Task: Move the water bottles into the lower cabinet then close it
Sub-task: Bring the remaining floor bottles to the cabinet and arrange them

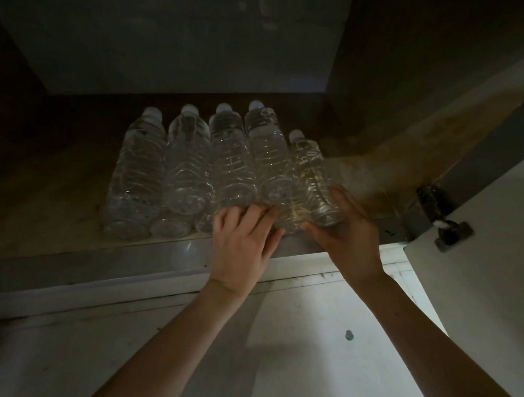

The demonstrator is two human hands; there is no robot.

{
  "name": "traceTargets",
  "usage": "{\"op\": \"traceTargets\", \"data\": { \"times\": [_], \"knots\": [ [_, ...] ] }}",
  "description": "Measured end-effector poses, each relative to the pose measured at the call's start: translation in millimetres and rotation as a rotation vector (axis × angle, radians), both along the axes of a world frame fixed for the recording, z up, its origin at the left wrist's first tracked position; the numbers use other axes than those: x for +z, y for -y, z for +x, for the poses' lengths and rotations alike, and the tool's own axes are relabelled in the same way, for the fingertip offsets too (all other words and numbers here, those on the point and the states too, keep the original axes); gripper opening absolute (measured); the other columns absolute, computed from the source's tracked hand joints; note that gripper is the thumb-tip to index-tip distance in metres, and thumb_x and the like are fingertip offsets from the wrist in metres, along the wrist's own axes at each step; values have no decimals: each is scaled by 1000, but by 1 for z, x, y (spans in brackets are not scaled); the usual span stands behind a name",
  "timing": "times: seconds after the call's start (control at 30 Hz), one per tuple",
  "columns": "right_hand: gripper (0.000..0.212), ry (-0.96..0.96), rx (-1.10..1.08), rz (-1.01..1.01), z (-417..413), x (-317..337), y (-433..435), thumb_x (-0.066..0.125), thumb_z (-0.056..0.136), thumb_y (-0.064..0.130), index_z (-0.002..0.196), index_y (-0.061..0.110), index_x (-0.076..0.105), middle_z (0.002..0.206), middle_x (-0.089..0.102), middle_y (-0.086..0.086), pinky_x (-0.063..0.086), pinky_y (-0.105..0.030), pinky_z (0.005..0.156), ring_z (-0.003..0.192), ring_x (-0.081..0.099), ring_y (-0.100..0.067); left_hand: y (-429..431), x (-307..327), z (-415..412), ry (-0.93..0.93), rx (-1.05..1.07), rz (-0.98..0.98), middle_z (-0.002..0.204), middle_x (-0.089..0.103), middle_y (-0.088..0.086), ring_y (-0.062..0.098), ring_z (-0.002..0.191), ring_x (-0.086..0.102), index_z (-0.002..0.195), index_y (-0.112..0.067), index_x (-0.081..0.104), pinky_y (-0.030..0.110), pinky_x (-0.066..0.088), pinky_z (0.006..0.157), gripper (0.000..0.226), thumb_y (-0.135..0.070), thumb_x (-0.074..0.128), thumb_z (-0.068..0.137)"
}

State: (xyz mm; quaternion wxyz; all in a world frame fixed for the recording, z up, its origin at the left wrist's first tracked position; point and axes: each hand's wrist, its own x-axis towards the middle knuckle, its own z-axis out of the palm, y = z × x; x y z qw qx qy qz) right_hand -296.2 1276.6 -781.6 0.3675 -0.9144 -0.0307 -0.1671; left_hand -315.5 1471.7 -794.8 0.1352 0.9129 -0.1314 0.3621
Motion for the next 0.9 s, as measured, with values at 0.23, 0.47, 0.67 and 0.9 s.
{"op": "traceTargets", "data": {
  "times": [0.23, 0.47, 0.67, 0.9],
  "knots": [
    [88, 58, -19, -2, 0, 0, -5, 61, 69, 69, 138, 14, 55, 140, 58, -3, 49, -30, 102, 125, 58, -23, 2, -1, 3, 4, -1, -42, 100, 66, -1, 18, 88, 42, 109, -17, 73, 34, 33, 84, 27, -33, 72, 87],
    [82, 78, -58, -34, -1, 0, -10, 64, 71, 62, 137, 13, 56, 140, 58, -3, 43, -21, 98, 124, 59, -21, 3, 2, 3, 14, 9, -50, 99, 66, -2, 18, 86, 41, 106, -17, 73, 32, 30, 82, 23, -28, 74, 86],
    [76, 56, -64, -24, 2, -1, -11, 80, 73, 46, 139, 17, 54, 142, 56, -1, 46, -22, 99, 125, 56, -17, 2, 4, 3, 8, 3, -38, 98, 66, -1, 18, 87, 42, 104, -17, 73, 32, 29, 81, 22, -26, 75, 84],
    [61, -161, 132, 278, 3, 5, 14, 77, 83, 13, 134, 36, 52, 150, 46, 2, 40, -26, 112, 139, 42, -14, -18, 33, -3, 76, -125, -2, 114, 65, 9, 25, 104, 54, 116, -8, 69, 37, 37, 99, 31, -19, 71, 87]
  ]
}}
